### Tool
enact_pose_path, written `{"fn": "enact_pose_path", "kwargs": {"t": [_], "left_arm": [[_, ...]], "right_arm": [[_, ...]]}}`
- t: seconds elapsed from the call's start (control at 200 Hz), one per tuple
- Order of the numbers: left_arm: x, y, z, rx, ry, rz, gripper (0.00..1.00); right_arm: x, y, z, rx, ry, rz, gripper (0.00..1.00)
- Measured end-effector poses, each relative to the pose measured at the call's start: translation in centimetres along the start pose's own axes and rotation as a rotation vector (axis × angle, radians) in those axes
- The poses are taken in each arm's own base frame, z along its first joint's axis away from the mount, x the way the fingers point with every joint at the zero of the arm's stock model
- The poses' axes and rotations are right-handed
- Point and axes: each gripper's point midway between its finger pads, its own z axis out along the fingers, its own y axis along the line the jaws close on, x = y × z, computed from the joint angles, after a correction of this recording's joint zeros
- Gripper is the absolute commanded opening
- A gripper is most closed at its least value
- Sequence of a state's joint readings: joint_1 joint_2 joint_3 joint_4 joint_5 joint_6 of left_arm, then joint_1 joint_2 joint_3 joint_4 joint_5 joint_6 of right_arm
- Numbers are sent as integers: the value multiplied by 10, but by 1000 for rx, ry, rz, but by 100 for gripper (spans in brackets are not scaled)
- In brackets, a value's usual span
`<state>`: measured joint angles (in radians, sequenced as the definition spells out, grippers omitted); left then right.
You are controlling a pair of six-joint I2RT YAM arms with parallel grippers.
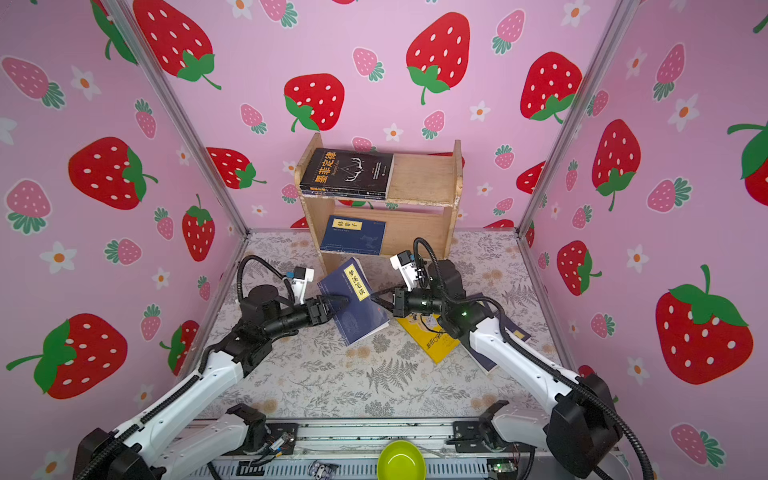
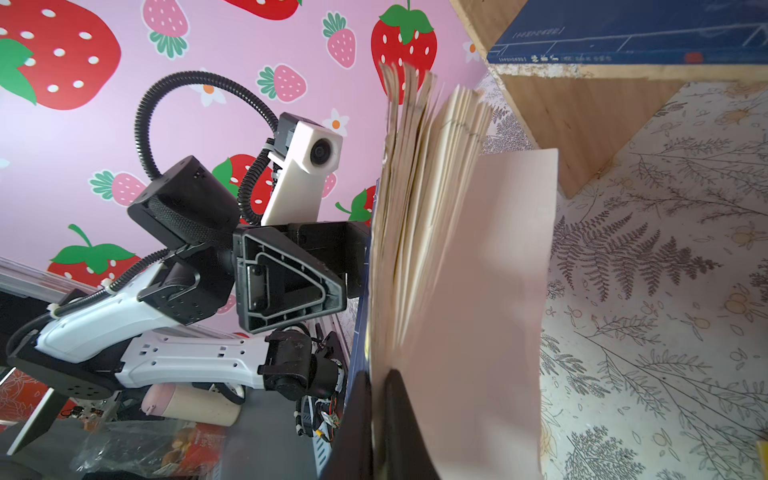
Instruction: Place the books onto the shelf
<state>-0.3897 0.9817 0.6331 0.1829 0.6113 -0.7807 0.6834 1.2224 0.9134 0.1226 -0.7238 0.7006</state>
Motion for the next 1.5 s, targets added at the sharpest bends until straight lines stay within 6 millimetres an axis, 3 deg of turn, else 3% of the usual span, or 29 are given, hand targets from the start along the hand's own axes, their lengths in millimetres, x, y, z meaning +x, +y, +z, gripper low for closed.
{"fn": "enact_pose_path", "kwargs": {"t": [0.115, 0.435, 0.52, 0.575, 0.665, 0.76, 0.805, 1.0, 1.196, 1.336, 1.496], "left_arm": [[-5, -9, -1, 22, -8, 14, 56], [-17, -21, -9, 21, -54, 18, 19], [-23, -25, -11, 14, -73, 12, 12], [-27, -28, -11, 8, -83, 7, 9], [-37, -35, -11, -3, -100, -3, 0], [-49, -39, -8, -25, -125, -17, 0], [-57, -41, -7, -40, -147, -26, 0], [-94, -46, -1, -79, -258, -83, 0], [-120, -32, 35, -91, -330, -195, 0], [-116, -18, 65, -116, -333, -253, 0], [-113, -21, 79, -121, -365, -259, 0]], "right_arm": [[-6, 2, -6, -24, -23, 10, 0], [-10, -3, -1, -93, -54, 31, 0], [-14, -8, 1, -96, -68, 30, 22], [-17, -13, 1, -91, -79, 25, 46], [-26, -20, -3, -78, -108, 33, 59], [-39, -28, -15, -41, -166, 33, 78], [-44, -32, -23, -10, -204, 31, 83], [-42, -36, -58, 74, -351, 60, 86], [-34, -44, -58, 54, -382, 145, 89], [-42, -39, -54, 3, -419, 175, 93], [-45, -32, -37, -52, -404, 203, 92]]}}
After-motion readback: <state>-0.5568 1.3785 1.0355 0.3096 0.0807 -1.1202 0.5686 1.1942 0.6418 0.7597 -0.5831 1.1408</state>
